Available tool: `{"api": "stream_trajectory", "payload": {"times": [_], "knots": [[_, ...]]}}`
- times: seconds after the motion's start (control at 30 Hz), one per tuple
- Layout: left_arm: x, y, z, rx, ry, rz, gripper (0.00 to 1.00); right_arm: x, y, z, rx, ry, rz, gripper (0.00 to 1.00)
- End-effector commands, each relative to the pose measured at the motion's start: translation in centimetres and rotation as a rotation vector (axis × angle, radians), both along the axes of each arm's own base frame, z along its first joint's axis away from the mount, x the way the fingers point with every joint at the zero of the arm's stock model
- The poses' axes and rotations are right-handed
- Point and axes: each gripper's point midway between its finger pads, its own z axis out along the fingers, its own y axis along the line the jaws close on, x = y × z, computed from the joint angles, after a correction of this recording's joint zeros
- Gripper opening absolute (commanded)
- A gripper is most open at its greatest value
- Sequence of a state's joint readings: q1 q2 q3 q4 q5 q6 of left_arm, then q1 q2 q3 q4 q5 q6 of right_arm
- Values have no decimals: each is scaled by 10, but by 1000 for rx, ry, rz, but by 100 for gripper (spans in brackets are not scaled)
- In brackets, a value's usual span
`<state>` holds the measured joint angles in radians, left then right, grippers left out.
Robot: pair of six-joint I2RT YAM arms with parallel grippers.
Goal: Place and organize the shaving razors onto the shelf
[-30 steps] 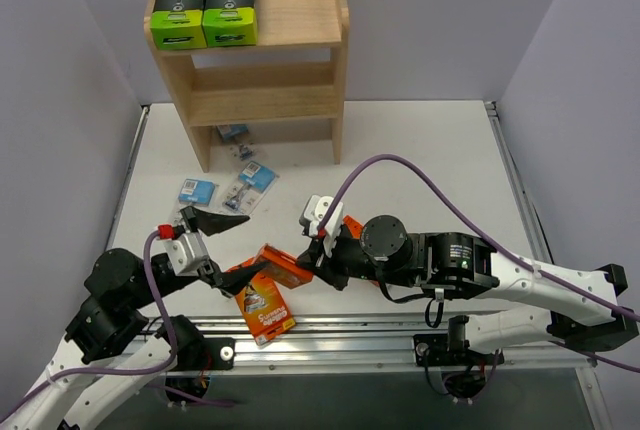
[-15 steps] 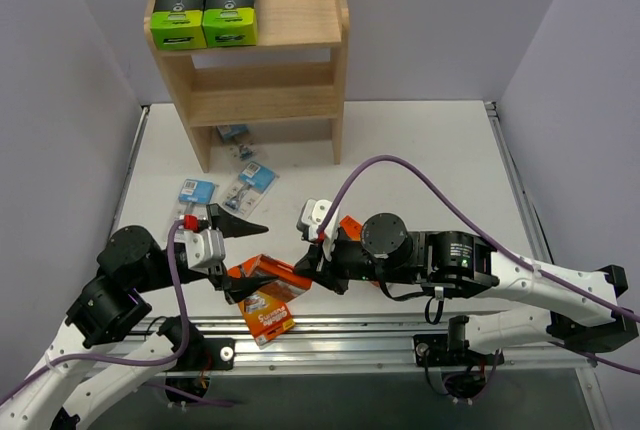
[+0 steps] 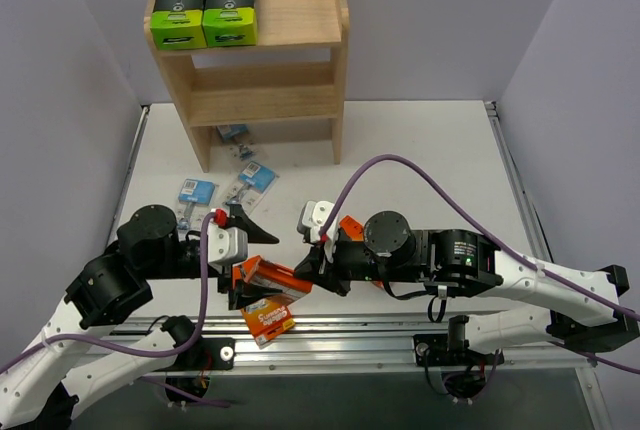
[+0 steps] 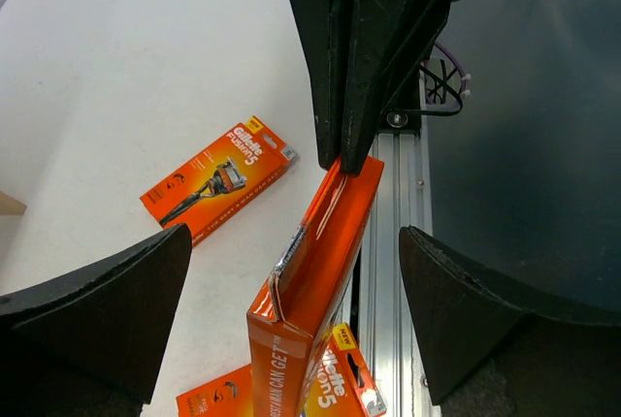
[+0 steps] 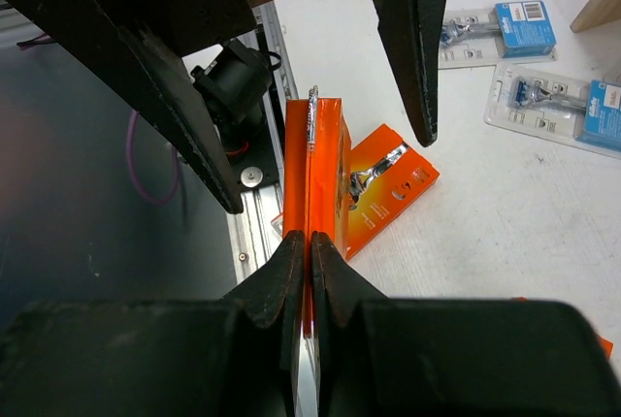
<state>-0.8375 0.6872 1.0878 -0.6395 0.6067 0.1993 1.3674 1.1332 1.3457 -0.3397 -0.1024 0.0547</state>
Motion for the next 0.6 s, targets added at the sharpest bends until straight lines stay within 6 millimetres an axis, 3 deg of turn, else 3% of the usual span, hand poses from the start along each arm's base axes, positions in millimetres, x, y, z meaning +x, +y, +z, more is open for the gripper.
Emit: {"api": "stream_trajectory", "payload": {"times": [0.0, 0.07, 0.27, 0.57], "knots": [[-5, 7, 1, 49, -5, -5, 98, -1, 0, 29, 76, -21, 20, 0], [-4, 8, -3, 74, 2, 8, 100, -3, -1, 28, 75, -18, 26, 0], [-1, 5, -14, 148, 18, 20, 84, -5, 1, 24, 75, -7, 36, 0], [8, -2, -24, 222, 33, 44, 74, -6, 4, 15, 71, 5, 44, 0]]}}
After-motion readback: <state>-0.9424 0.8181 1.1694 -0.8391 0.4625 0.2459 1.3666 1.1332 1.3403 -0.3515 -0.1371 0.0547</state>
